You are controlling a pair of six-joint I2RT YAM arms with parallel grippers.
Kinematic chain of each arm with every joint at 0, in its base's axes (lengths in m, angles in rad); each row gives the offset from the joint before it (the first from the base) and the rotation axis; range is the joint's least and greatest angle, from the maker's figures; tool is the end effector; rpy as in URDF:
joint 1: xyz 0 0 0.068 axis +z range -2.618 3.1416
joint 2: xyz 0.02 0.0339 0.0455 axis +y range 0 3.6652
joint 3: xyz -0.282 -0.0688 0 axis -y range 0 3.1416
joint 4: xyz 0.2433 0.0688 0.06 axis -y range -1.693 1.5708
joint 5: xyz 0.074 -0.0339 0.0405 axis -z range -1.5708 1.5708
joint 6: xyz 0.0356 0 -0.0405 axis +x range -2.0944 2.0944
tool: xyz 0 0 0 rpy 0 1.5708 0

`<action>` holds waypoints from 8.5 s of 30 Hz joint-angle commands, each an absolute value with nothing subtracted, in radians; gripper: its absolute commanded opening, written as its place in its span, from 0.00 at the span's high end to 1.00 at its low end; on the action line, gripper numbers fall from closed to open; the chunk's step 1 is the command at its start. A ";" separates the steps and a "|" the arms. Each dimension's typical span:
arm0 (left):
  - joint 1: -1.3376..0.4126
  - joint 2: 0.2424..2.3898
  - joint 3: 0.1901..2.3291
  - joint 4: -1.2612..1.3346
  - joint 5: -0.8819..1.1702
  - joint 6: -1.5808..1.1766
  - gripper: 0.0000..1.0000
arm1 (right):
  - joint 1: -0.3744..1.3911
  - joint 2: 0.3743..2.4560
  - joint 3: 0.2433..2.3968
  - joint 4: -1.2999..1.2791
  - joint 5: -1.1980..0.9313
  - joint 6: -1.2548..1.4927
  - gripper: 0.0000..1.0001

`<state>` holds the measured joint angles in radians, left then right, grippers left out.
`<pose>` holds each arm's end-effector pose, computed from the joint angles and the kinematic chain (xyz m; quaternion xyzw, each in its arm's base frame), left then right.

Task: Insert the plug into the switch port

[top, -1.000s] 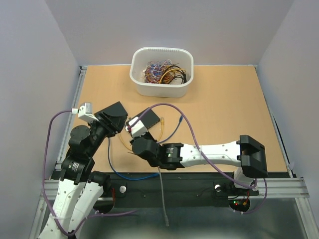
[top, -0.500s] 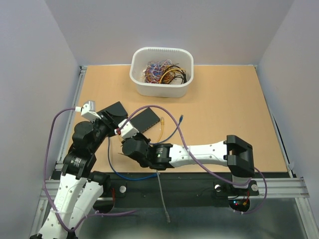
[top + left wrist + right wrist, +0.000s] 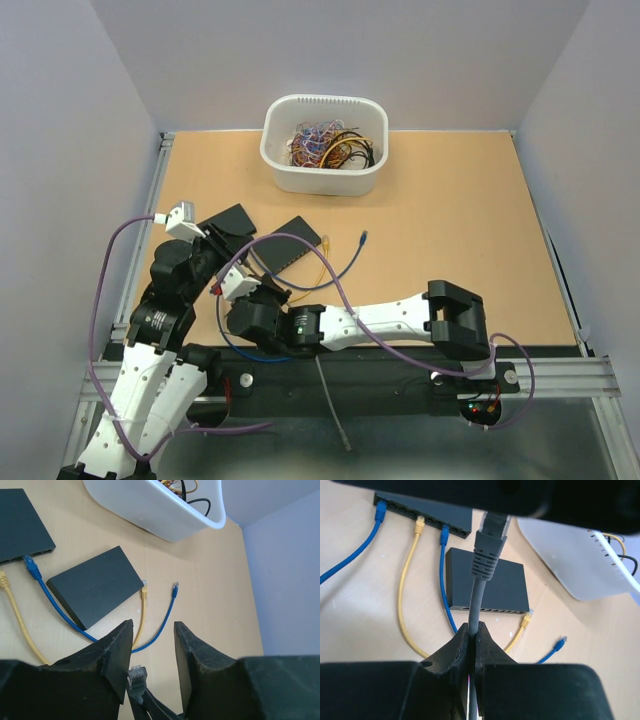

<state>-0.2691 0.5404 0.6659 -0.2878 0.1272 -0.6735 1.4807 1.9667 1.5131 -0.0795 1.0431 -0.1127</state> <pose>0.1144 -0.0362 0.3309 -0.1124 0.7533 -0.3365 0.5537 0.0714 0.4483 0.2743 -0.3657 0.7030 -0.0636 0.6066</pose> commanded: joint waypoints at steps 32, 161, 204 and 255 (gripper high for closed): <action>-0.275 0.463 0.615 -0.094 0.239 -0.594 1.00 | 1.126 1.116 0.952 0.254 0.136 0.478 0.22; -0.275 0.391 0.406 0.387 0.464 -0.743 0.13 | 0.891 1.389 0.621 0.938 -0.520 0.804 1.00; -0.291 1.609 0.789 0.275 -0.005 -0.633 0.14 | 0.896 1.425 0.744 0.207 0.066 0.434 0.99; -0.420 1.672 0.692 0.354 0.167 -0.690 0.17 | 0.968 1.789 0.989 0.126 0.258 0.318 1.00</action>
<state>-0.4042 1.6459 0.7193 0.3954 0.1543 -0.7036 0.9573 1.7733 0.9375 0.0978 0.2329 0.3340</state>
